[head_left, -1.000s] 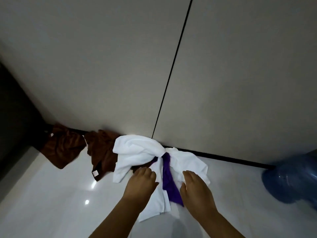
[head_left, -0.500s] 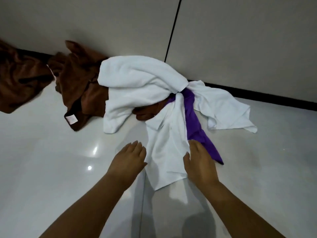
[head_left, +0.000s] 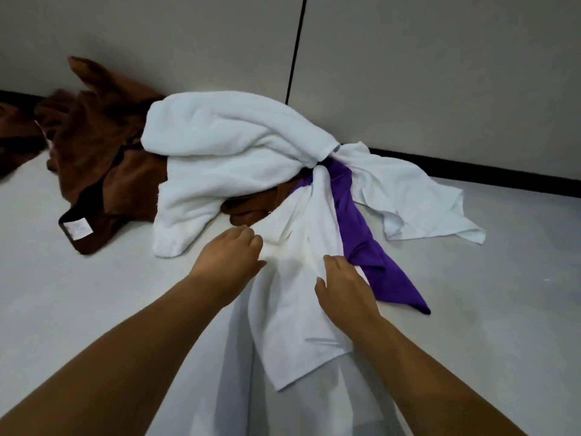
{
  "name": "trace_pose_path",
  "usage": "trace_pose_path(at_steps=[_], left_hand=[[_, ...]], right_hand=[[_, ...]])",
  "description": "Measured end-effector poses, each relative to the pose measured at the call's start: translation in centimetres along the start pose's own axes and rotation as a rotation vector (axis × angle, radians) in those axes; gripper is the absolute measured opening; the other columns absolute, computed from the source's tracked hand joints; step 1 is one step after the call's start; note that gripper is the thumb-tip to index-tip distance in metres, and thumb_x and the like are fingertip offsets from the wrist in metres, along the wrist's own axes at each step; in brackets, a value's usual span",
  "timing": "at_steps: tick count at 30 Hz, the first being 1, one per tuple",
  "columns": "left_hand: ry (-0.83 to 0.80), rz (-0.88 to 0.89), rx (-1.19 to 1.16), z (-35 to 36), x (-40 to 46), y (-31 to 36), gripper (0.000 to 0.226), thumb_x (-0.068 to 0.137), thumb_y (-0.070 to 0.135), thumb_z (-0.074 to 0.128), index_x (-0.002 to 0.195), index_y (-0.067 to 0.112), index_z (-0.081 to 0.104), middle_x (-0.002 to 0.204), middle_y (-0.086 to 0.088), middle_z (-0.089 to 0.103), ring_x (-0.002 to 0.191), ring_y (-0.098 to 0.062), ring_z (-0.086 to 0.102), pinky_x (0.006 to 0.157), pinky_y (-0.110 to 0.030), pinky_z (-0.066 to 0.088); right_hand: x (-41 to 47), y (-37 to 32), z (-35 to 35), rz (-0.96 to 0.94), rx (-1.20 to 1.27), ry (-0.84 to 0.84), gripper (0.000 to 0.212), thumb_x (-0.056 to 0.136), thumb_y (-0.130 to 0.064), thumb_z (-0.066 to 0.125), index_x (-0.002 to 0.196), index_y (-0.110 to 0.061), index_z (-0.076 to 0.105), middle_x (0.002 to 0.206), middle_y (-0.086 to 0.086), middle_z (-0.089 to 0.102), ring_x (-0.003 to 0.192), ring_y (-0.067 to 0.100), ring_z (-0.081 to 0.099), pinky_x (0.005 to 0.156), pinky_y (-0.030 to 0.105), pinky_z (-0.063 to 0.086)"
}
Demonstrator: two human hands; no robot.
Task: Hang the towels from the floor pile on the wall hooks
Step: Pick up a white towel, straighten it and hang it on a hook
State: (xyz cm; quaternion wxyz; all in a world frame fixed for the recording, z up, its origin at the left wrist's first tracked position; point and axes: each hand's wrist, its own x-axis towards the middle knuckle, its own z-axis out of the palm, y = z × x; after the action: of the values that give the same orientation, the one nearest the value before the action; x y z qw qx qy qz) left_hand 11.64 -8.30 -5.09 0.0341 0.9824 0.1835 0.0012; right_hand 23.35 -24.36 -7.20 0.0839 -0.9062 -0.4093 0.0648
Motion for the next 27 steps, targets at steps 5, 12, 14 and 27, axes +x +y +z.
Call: trace_pose_path(at_steps=[5, 12, 14, 27], left_hand=[[-0.033, -0.007, 0.026, 1.2, 0.5, -1.1, 0.041, 0.097, 0.041, 0.042, 0.125, 0.012, 0.047, 0.132, -0.004, 0.047, 0.123, -0.021, 0.043, 0.096, -0.027, 0.035], [-0.08, -0.099, -0.005, 3.2, 0.0, -2.9, 0.043, 0.097, 0.044, 0.039, 0.13, 0.017, 0.045, 0.133, 0.0, 0.047, 0.121, -0.017, 0.043, 0.099, -0.025, 0.034], [-0.103, -0.059, -0.001, 4.0, -0.4, -3.2, 0.045, 0.098, 0.042, 0.038, 0.134, 0.016, 0.042, 0.136, -0.001, 0.045, 0.124, -0.017, 0.042, 0.103, -0.025, 0.031], [-0.078, 0.005, -0.023, 5.7, -0.8, -5.6, 0.029, 0.07, 0.029, 0.079, 0.086, 0.007, 0.07, 0.085, -0.008, 0.069, 0.074, -0.024, 0.067, 0.064, -0.028, 0.054]], right_hand=[[1.6, -0.3, 1.2, -0.05, -0.016, -0.042, 0.032, 0.098, -0.017, 0.036, 0.128, -0.009, 0.044, 0.127, 0.004, 0.048, 0.112, 0.018, 0.049, 0.087, 0.021, 0.036], [6.3, -2.5, 2.0, -0.167, -0.01, -0.116, 0.044, 0.1, -0.019, 0.036, 0.143, -0.009, 0.029, 0.148, 0.006, 0.033, 0.134, 0.019, 0.034, 0.108, 0.022, 0.023], [7.1, -2.6, 2.9, -0.209, -0.025, -0.14, 0.051, 0.1, -0.017, 0.038, 0.147, -0.008, 0.021, 0.154, 0.007, 0.024, 0.141, 0.017, 0.023, 0.114, 0.023, 0.013], [9.4, -3.0, 6.3, -0.151, 0.118, 0.047, 0.028, 0.098, -0.012, 0.044, 0.123, -0.009, 0.056, 0.122, 0.008, 0.057, 0.105, 0.021, 0.055, 0.091, 0.026, 0.041]])
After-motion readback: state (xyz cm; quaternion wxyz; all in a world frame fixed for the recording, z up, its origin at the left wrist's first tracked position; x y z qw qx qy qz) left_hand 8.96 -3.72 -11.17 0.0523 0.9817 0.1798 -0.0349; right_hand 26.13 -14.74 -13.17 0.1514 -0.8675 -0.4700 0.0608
